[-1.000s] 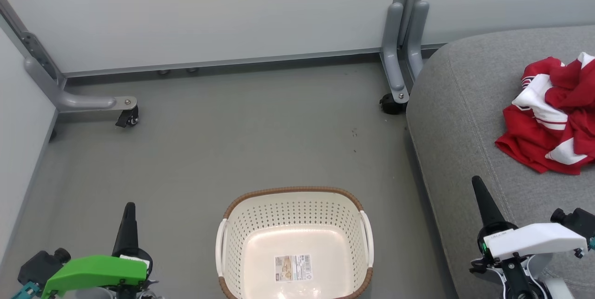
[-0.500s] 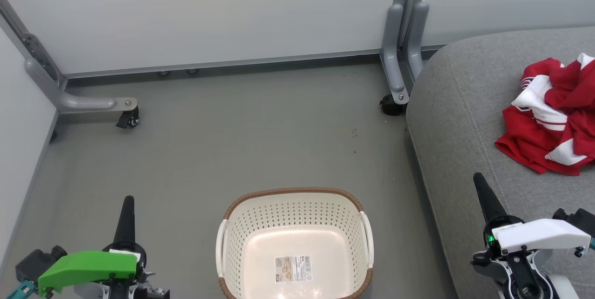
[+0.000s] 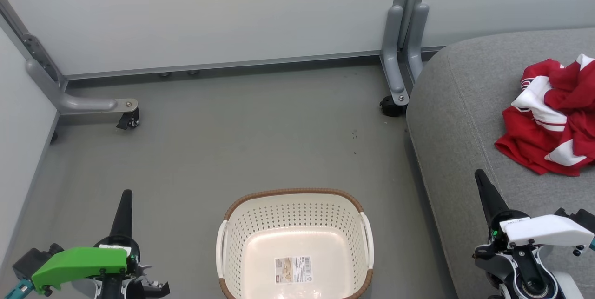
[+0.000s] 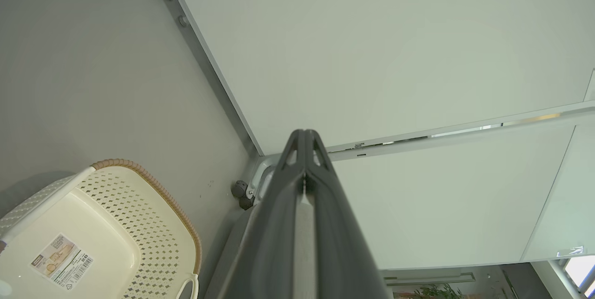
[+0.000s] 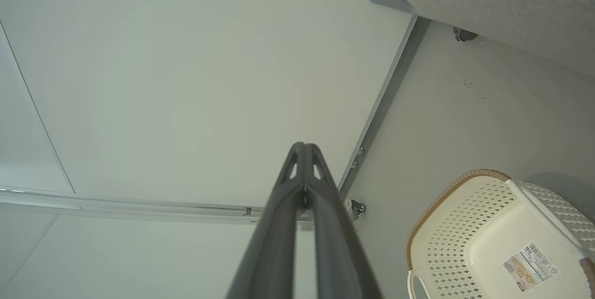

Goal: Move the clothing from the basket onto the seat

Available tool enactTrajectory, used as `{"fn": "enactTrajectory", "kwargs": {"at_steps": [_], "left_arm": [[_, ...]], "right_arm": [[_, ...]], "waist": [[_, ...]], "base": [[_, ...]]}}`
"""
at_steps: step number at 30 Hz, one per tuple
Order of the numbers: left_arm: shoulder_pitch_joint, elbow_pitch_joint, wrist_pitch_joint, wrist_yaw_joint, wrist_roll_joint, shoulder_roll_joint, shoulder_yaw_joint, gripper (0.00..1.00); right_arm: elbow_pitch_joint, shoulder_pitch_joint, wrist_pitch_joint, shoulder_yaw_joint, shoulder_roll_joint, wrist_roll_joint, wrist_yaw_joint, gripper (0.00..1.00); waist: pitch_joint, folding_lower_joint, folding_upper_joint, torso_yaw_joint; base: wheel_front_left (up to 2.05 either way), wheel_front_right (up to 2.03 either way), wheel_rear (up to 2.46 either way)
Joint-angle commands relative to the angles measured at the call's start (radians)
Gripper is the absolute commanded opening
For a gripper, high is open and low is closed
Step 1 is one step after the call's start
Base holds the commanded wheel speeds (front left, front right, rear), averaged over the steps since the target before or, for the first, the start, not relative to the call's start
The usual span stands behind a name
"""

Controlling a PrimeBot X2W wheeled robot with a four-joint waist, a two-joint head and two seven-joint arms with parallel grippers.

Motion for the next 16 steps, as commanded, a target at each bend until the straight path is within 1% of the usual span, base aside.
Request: {"fn": "enactTrajectory", "kwargs": {"at_steps": [1, 16], "left_arm": [[-0.020, -0.006, 0.006, -0.005, -0.025, 0.002, 0.005, 0.00], [-0.035, -0.005, 0.036, -0.011, -0.139, -0.001, 0.017, 0.00]], "right_arm": [[0.002, -0.019, 0.005, -0.004, -0.005, 0.024, 0.001, 0.00], [0.028, -0.038, 0.024, -0.018, -0.002, 0.138, 0.000, 0.00]], "waist": [[0.000, 0.0000, 0.0000, 0.000], [-0.004, 0.0000, 0.0000, 0.000]], "base": [[0.00, 0.00, 0.00], [0.00, 0.00, 0.00]]}}
